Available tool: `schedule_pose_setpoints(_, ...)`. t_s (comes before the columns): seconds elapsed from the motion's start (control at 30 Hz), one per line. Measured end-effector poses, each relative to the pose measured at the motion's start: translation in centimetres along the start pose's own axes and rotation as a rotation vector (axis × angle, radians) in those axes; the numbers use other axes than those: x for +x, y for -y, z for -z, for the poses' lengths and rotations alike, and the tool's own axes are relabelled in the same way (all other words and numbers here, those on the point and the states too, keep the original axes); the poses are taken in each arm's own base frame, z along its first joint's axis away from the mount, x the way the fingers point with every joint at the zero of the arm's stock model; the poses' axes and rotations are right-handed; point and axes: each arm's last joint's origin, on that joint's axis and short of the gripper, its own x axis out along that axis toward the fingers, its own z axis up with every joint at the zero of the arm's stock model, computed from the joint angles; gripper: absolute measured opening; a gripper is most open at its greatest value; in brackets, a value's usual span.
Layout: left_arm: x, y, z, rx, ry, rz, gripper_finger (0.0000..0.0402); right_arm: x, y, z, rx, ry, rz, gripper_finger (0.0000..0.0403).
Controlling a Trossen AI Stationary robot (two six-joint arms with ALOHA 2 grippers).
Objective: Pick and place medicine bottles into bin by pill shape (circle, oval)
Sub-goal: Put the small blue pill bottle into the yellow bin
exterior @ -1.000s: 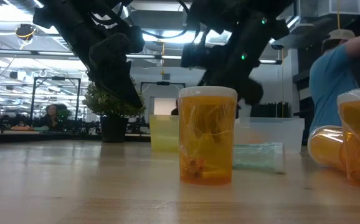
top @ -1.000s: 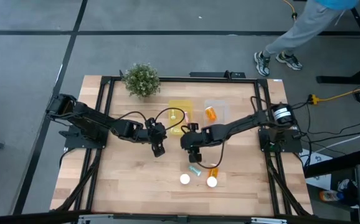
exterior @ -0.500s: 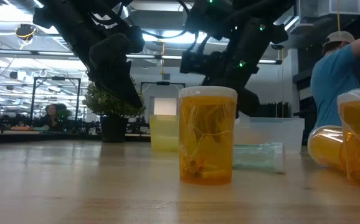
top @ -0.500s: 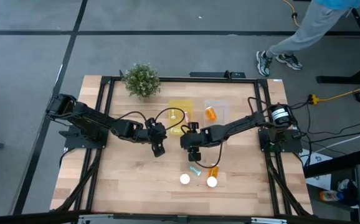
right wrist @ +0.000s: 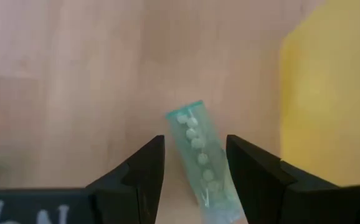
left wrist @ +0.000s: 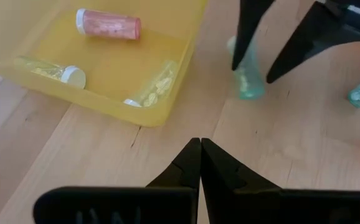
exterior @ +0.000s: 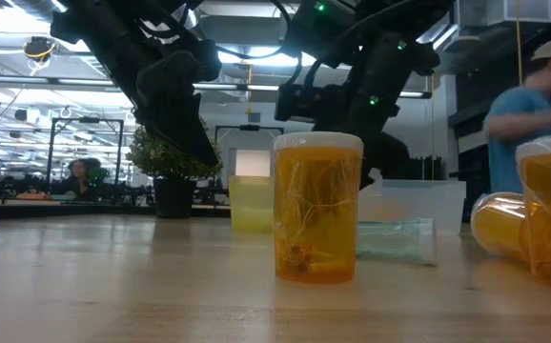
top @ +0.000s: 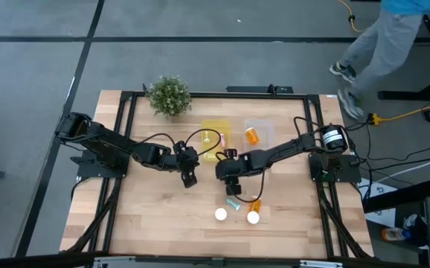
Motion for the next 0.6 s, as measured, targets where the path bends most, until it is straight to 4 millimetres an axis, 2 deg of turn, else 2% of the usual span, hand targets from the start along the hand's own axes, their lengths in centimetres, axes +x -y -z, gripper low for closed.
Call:
schedule_pose_setpoints(0.27,0.00,0.00,0.00,0.000,0.000,0.000,0.0004,-0.04,-0.45,0.23,-0.001,-0.023,-0.151,0.0174)
schedule_pose_setpoints(0.6,0.00,0.00,0.00,0.000,0.000,0.000,0.0004,-0.03,-0.11,0.76,0.037,-0.079,-0.041,0.0172)
